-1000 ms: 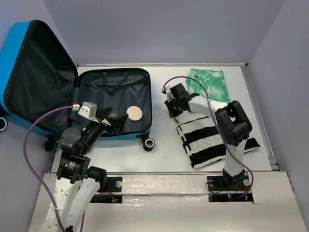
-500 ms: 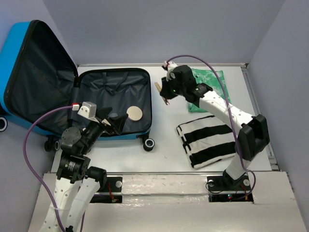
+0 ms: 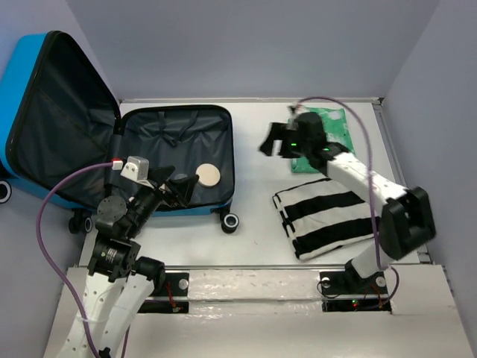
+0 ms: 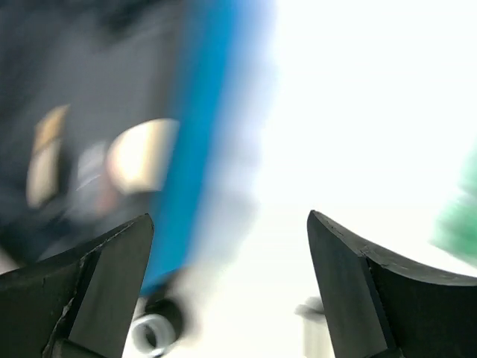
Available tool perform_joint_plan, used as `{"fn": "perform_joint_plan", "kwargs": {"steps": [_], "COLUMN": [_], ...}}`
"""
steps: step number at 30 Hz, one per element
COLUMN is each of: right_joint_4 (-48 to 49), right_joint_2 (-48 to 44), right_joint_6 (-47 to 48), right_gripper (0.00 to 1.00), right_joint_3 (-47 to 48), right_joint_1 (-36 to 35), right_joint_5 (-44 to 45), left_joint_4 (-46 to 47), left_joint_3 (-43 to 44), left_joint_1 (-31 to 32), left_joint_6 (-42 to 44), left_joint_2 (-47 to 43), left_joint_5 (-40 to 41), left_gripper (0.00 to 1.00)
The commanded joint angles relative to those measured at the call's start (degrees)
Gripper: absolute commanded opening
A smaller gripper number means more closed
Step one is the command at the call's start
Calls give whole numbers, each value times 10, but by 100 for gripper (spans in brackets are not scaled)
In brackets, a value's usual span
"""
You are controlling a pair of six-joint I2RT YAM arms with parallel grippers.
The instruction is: Pack the luggage
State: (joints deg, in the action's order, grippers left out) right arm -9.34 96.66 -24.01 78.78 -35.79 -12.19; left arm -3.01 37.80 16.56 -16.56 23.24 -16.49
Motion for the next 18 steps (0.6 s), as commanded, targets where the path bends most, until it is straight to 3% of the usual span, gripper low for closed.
{"fn": "perform_joint_plan", "kwargs": {"steps": [1, 3, 5, 9, 14, 18], "right_joint_4": [30, 18, -30, -124, -193, -225], "right_joint_2": [-195, -280, -356, -422, -460, -456], "right_joint_6": [-105, -133, -136, -130, -133, -150], "right_gripper": [88, 88, 89, 98, 100, 100], "right_joint_3": [-193, -286, -343, -383, -432, -452], "right_joint_1": [191, 302, 362, 486, 679, 707], "right_joint_5": [122, 128, 179, 280, 233, 231], "left_joint_4": [26, 36, 42, 53, 70, 84], "left_joint_3": [1, 5, 18, 35, 44, 37], "left_joint_1": [26, 36, 56, 100, 165, 238], "left_joint_6": [-7, -19, -34, -87, -116, -141], "left_joint_2": [-4, 0, 11, 36, 87, 129], "left_joint_5": [-7, -22, -39, -68, -49, 21], "left_gripper": [99, 99, 99, 98, 95, 95]}}
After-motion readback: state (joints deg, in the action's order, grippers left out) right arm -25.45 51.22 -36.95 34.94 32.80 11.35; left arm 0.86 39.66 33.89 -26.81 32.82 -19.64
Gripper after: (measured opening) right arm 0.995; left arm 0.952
